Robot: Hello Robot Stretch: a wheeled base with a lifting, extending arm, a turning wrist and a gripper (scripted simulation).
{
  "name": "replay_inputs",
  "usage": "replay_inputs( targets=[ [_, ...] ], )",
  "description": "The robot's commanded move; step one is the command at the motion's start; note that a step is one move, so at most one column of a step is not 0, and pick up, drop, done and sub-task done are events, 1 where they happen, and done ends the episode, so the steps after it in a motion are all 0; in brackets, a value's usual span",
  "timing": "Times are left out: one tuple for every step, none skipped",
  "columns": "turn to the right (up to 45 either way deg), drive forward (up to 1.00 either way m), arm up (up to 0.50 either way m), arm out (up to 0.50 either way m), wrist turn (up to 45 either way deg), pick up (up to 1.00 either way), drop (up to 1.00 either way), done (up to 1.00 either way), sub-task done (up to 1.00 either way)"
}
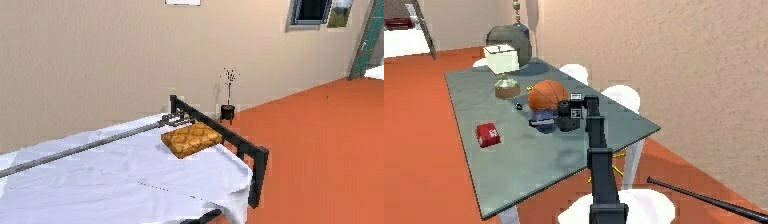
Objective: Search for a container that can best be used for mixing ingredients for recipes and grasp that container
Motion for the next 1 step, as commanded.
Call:
replay_inputs(
  targets=[
    [0.0, 0.0, 0.0, 0.0, 0.0, 0.0, 0.0, 1.0, 0.0]
  ],
)
